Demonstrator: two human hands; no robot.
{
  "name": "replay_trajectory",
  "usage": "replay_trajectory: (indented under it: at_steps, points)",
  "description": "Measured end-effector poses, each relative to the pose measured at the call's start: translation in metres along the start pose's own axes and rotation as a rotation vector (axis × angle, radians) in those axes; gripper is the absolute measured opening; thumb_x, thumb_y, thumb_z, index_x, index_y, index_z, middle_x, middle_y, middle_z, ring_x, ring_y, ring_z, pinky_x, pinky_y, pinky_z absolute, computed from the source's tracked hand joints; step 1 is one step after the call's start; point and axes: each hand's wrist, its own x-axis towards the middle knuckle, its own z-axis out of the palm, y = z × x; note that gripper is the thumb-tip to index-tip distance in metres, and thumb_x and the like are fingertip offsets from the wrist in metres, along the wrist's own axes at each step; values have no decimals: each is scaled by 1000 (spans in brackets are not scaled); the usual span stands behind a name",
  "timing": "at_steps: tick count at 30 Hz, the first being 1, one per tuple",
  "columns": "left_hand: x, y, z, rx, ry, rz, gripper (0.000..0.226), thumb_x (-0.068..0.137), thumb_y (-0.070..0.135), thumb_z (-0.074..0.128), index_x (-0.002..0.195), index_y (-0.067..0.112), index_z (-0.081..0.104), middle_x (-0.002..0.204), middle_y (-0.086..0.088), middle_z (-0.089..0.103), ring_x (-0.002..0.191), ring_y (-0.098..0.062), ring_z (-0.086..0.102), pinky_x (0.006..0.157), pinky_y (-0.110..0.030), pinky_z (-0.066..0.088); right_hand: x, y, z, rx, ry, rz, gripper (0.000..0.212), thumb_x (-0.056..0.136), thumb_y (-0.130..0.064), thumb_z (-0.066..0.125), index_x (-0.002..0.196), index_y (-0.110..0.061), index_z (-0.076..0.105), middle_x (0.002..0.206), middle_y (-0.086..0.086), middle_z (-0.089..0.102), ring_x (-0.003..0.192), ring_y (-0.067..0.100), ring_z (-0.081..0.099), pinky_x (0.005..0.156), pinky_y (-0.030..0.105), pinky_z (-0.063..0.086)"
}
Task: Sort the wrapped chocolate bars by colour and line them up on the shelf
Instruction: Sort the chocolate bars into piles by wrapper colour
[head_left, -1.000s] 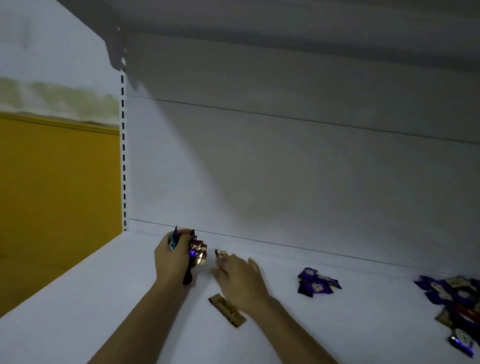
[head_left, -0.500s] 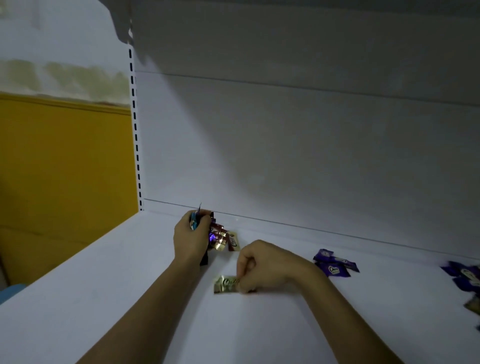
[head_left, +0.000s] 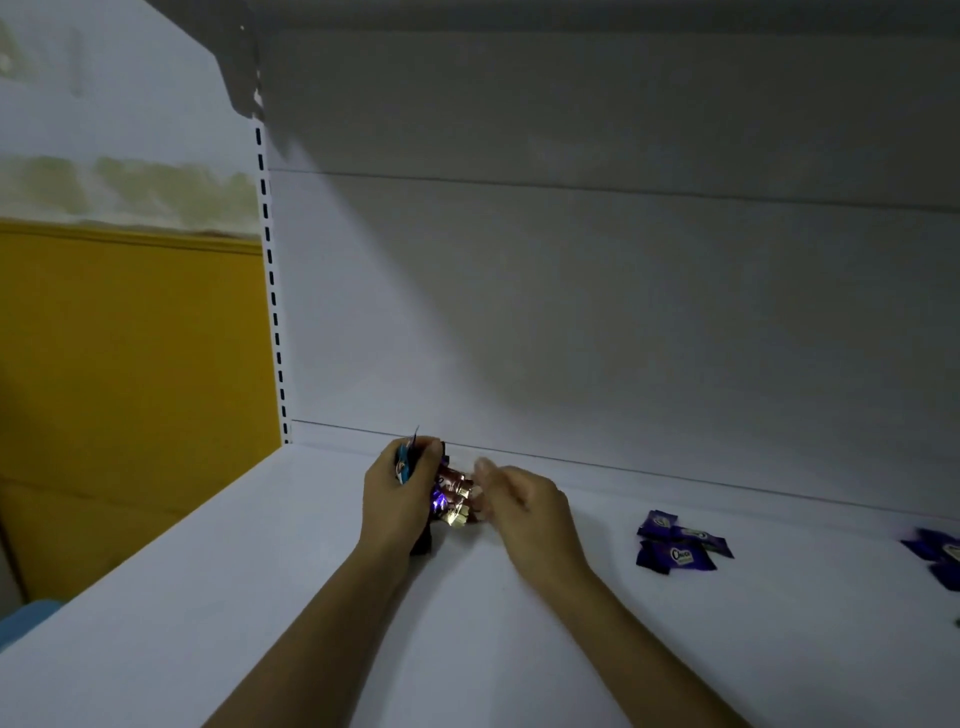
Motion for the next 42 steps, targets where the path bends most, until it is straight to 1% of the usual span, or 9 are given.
replay_trajectory:
  at_steps: [11,18,22,25,28,32,35,38,42]
  points:
    - [-5,7,4,-120,-153,-115,8,90,17,63,97,15,66,87,-5,74,78,-18,71,67,-29,57,0,-15,-6,428,35,301,15,89,-12,62,78,-10,70,58,1,65,41,6,53,39,16,35]
    - [-10,1,7,-173,-402,-235,46,65,18,81,107,10,63,96,-11,74,82,-23,72,63,-22,54,2,-9,-10,457,181,325,9,87,-10,65,79,-8,65,56,3,65,41,11,57,37,17,37]
    - [-4,-1,6,-143,-322,-211,35,77,3,74,109,8,62,101,-17,71,84,-29,71,65,-31,55,6,-2,-13,339,193,283,24,91,-27,61,73,-14,68,55,-2,63,41,5,55,40,15,35]
    - [9,7,-6,-184,-68,-180,35,82,8,71,115,7,59,98,-23,69,51,-15,59,42,-23,42,9,9,-20,265,250,270,27,94,-37,53,79,-19,67,64,-5,65,53,7,59,53,24,44]
    - [22,6,-27,-238,195,-231,33,85,16,70,116,11,57,91,-13,67,49,-9,54,39,-18,41,8,27,-23,61,298,244,23,96,-30,52,82,-17,64,72,1,65,69,18,62,66,32,49]
    - [16,-2,-24,-151,181,-217,26,86,12,68,109,10,57,82,-11,66,46,-10,53,37,-19,41,8,39,-13,-247,183,154,15,96,-27,50,84,-34,57,86,-9,63,73,5,55,57,19,41]
    - [13,-5,-19,38,127,-92,23,87,12,68,107,12,58,94,-15,67,63,-19,62,49,-24,49,17,37,-2,-541,-10,32,23,96,-34,50,116,-27,57,112,-8,58,101,11,54,80,24,45]
    - [9,-5,-20,148,39,-10,20,85,3,67,101,12,59,93,-9,69,80,-24,67,69,-32,57,25,20,20,-256,-101,74,26,95,-38,51,115,-23,58,109,-7,62,102,13,57,88,29,47]
    - [3,1,-22,150,-157,5,23,82,-6,67,99,9,60,84,-1,71,75,-11,69,64,-21,54,25,12,35,135,-32,125,12,91,-32,60,87,-21,64,81,-5,71,79,13,67,73,29,52]
